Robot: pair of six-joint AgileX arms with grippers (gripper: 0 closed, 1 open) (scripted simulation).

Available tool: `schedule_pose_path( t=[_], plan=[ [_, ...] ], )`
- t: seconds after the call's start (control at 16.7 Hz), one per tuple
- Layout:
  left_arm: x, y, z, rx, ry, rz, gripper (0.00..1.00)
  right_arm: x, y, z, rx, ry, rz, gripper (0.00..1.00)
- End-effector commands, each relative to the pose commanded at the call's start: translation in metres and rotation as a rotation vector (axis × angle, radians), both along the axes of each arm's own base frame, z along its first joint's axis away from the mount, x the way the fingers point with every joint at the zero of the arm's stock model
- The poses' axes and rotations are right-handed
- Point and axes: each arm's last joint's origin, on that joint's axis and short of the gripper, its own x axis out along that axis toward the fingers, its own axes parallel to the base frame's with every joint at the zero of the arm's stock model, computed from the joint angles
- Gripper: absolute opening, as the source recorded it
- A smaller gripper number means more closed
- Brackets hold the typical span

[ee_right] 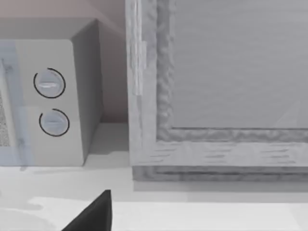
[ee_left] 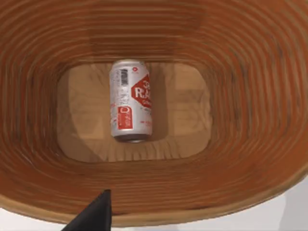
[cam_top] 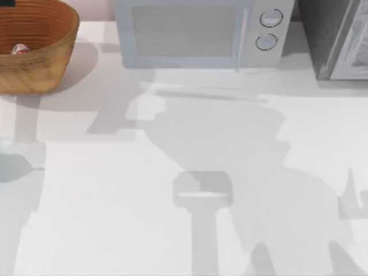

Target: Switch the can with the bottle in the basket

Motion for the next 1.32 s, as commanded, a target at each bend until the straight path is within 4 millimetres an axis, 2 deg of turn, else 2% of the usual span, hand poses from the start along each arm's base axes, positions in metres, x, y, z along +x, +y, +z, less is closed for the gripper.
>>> schedule_pose_path(
  t=[0.12,0.3,0.42,0.6,0.72,1.02,1.08,1.14,1.32],
  plan=[
    [0.038,0.011,-0.025,-0.024,0.083,0.000,1.00,0.000,0.000,0.000,0.000,0.000,0.000,1.00],
    [0.079,0.026,-0.068,-0.060,0.187,0.002,1.00,0.000,0.000,0.000,0.000,0.000,0.000,1.00],
    [0.096,0.035,-0.096,-0.082,0.241,0.003,1.00,0.000,0.000,0.000,0.000,0.000,0.000,1.00],
    [0.110,0.043,-0.128,-0.106,0.295,0.003,1.00,0.000,0.000,0.000,0.000,0.000,0.000,1.00],
    [0.114,0.045,-0.138,-0.114,0.310,0.003,1.00,0.000,0.000,0.000,0.000,0.000,0.000,1.00],
    [0.114,0.045,-0.140,-0.115,0.313,0.003,1.00,0.000,0.000,0.000,0.000,0.000,0.000,1.00],
    [0.115,0.039,-0.127,-0.108,0.279,-0.012,1.00,0.000,0.000,0.000,0.000,0.000,0.000,1.00],
    [0.115,0.039,-0.128,-0.109,0.281,-0.011,1.00,0.000,0.000,0.000,0.000,0.000,0.000,1.00],
    [0.118,0.041,-0.140,-0.115,0.309,0.001,1.00,0.000,0.000,0.000,0.000,0.000,0.000,1.00]
  ],
)
